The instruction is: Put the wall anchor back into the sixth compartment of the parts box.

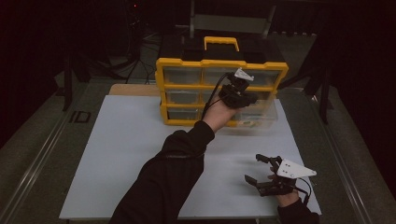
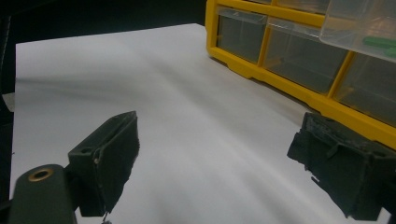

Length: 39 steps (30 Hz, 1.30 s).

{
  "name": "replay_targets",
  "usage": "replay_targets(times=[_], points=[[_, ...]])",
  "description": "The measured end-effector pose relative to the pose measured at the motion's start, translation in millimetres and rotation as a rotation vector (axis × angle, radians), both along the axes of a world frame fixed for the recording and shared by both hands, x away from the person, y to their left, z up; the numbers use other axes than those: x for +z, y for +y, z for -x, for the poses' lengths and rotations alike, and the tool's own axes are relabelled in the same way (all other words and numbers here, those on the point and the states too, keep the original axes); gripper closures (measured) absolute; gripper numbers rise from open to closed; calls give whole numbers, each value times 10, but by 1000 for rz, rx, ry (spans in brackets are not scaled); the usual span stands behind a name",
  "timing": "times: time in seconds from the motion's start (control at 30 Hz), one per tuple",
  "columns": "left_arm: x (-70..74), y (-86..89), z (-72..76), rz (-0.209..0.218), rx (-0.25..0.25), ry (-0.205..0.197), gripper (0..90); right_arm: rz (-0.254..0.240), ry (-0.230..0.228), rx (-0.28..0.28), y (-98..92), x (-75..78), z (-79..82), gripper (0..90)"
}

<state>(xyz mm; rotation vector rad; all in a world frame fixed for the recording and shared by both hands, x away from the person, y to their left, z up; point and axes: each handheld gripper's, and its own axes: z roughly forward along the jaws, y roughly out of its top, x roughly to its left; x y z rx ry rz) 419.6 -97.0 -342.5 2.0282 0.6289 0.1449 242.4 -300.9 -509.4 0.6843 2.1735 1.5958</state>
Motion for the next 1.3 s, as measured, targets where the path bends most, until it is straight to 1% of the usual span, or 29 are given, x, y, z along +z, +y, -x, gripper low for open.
replay_targets(times=[0.03, 0.23, 0.3, 0.33, 0.53, 0.7, 0.8, 0.83, 0.93, 0.97, 1.0, 1.03, 1.2, 1.27, 1.3], points=[[-2, -12, -4, -8, 6, 0, 834, 1, 0, 0, -1, -1, -1, 127], [-51, -88, -34, -52, 6, 41, 834, -1, 0, 0, 3, -3, -3, 127], [-69, -106, -45, -65, 13, 49, 834, 1, -1, 0, 5, 1, -3, 127], [-80, -116, -54, -67, 10, 60, 834, 1, -3, 0, 7, 3, -1, 127], [-131, -192, -74, -116, 7, 88, 833, 4, 2, -4, -6, 0, 5, 127], [-148, -241, -90, -156, 0, 103, 833, 6, 1, -5, -10, -1, 6, 127], [-161, -268, -100, -190, 0, 108, 833, 9, 2, -8, -14, -5, 3, 127], [-167, -275, -110, -193, 1, 117, 833, 8, 2, -8, -15, -7, 3, 127], [-181, -303, -126, -221, -8, 124, 833, 8, 1, -9, -18, -5, 6, 128], [-187, -315, -125, -223, -11, 126, 831, 7, 1, -10, -19, -4, 7, 128], [-189, -320, -125, -235, -9, 123, 831, 6, 1, -11, -20, -4, 6, 128], [-192, -324, -128, -239, -10, 124, 831, 7, 1, -10, -20, -6, 4, 128], [-194, -317, -149, -230, -3, 129, 829, 10, 7, -9, -13, -12, 2, 128], [-185, -310, -165, -214, -11, 126, 825, 10, 7, -11, -15, -14, 0, 128], [-182, -310, -164, -214, -10, 123, 823, 10, 8, -11, -16, -16, -3, 128]])
